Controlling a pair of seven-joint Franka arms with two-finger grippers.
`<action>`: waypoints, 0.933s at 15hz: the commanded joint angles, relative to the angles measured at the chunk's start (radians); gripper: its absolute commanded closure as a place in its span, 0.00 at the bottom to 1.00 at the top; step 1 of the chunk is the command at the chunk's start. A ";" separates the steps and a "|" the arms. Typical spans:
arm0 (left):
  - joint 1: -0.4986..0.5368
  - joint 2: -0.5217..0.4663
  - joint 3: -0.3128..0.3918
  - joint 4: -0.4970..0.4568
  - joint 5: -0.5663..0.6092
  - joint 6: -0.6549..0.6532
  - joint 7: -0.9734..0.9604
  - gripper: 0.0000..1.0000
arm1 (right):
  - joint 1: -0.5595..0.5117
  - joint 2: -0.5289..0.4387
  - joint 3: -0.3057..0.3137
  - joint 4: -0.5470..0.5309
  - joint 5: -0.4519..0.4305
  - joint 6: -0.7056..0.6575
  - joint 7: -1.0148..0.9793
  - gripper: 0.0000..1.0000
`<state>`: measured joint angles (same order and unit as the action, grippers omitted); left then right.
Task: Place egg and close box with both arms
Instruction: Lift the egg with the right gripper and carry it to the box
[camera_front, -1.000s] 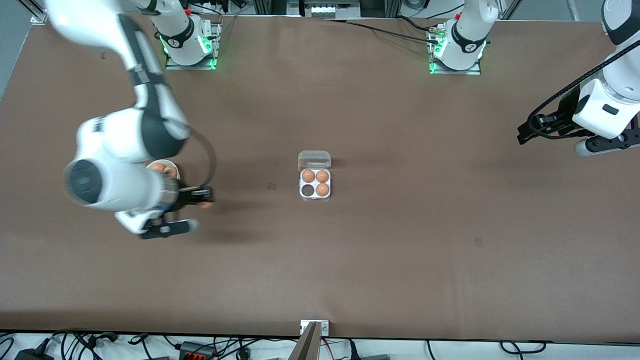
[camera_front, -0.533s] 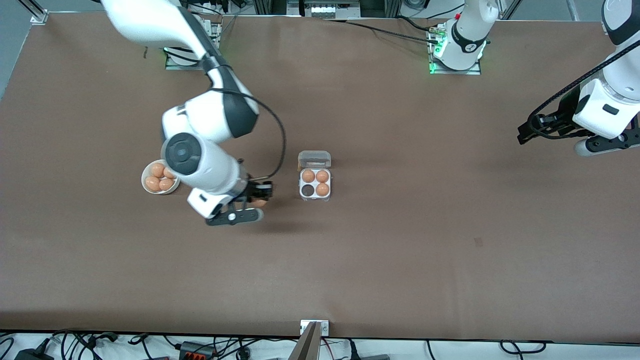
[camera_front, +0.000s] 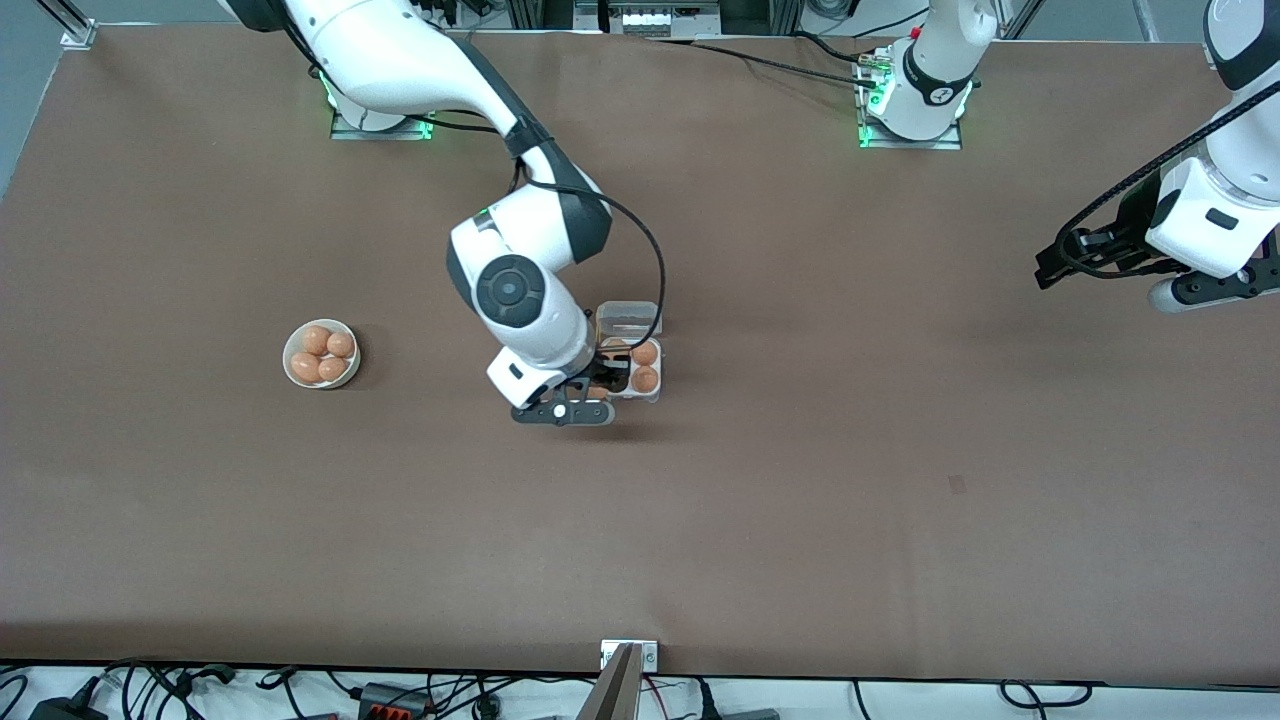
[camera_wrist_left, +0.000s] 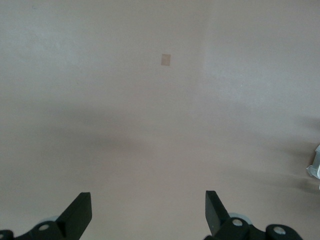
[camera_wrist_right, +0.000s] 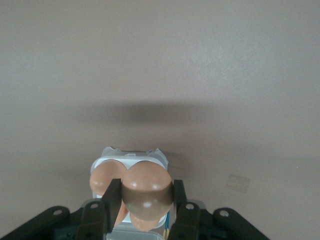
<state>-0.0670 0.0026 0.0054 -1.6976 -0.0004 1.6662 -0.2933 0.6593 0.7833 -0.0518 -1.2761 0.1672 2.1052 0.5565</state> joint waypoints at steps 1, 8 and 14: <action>0.007 -0.016 -0.002 -0.011 -0.006 0.006 0.017 0.00 | 0.022 0.025 -0.011 0.001 -0.021 0.044 0.043 0.85; 0.007 -0.016 -0.002 -0.011 -0.006 0.006 0.017 0.00 | 0.054 0.062 -0.011 -0.005 -0.026 0.084 0.077 0.85; 0.007 -0.016 -0.002 -0.011 -0.006 0.006 0.017 0.00 | 0.056 0.062 -0.011 -0.020 -0.037 0.082 0.076 0.85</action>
<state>-0.0670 0.0026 0.0053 -1.6976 -0.0004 1.6662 -0.2933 0.7034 0.8483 -0.0537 -1.2899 0.1478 2.1756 0.6138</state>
